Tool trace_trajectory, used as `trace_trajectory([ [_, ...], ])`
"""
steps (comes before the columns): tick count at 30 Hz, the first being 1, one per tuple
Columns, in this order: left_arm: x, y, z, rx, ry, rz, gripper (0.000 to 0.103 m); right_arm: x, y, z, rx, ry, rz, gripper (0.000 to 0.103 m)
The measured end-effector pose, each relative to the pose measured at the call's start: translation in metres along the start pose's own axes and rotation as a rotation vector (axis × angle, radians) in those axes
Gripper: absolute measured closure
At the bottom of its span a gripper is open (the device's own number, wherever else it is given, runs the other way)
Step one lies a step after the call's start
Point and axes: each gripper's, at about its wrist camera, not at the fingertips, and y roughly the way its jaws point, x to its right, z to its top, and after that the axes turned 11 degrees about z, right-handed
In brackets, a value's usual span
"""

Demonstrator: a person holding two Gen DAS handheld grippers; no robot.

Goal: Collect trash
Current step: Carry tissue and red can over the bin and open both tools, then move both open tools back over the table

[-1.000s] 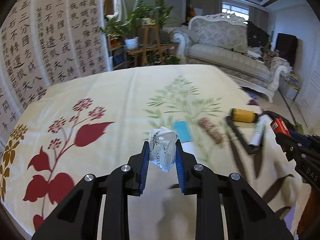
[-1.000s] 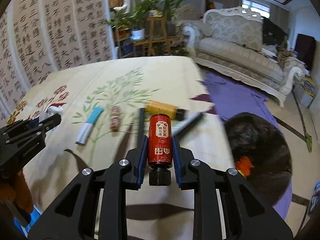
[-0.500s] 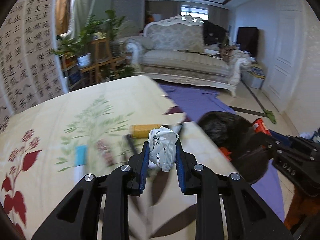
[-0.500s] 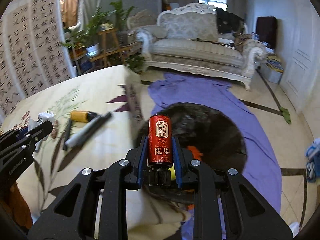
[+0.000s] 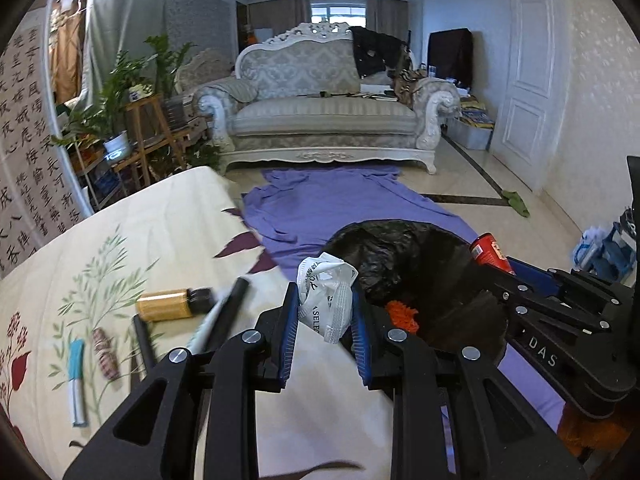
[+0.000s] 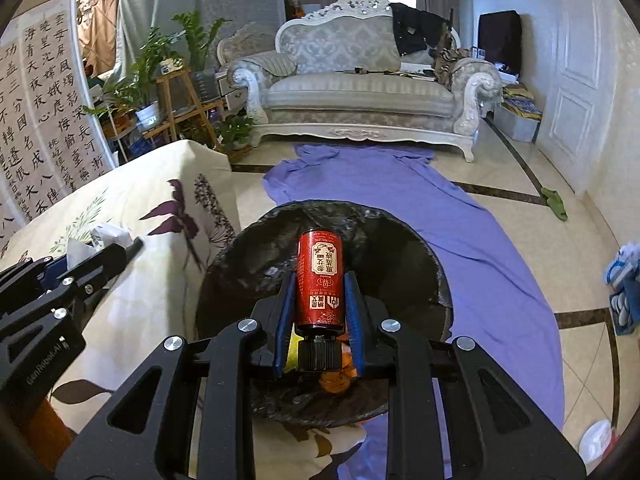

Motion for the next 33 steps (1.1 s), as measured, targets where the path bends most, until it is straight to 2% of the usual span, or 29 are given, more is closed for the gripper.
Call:
trace_trajectory([
  [12, 0.037, 0.029, 0.01, -0.008, 0.063, 0.017, 0.077, 0.03, 0.016, 0.01, 0.011, 0.038, -0.008, 0.08],
  [13, 0.038, 0.031, 0.01, -0.01, 0.064, 0.023, 0.075, 0.032, 0.019, 0.01, 0.009, 0.042, -0.008, 0.08],
  [15, 0.039, 0.035, 0.01, -0.021, 0.064, 0.032, 0.066, 0.034, 0.021, 0.011, 0.006, 0.046, -0.008, 0.079],
  [17, 0.039, 0.036, 0.008, -0.028, 0.055, 0.035, 0.049, 0.037, 0.022, 0.011, 0.01, 0.053, -0.011, 0.076],
  [20, 0.037, 0.037, 0.007, -0.037, 0.051, 0.04, 0.045, 0.042, 0.022, 0.012, 0.017, 0.069, -0.019, 0.065],
  [25, 0.035, 0.036, 0.007, -0.039, 0.033, 0.04, 0.033, 0.046, 0.016, 0.011, 0.029, 0.083, -0.03, 0.058],
  [33, 0.031, 0.029, 0.007, -0.032, 0.028, 0.029, 0.031, 0.046, 0.01, 0.011, 0.038, 0.092, -0.038, 0.053],
])
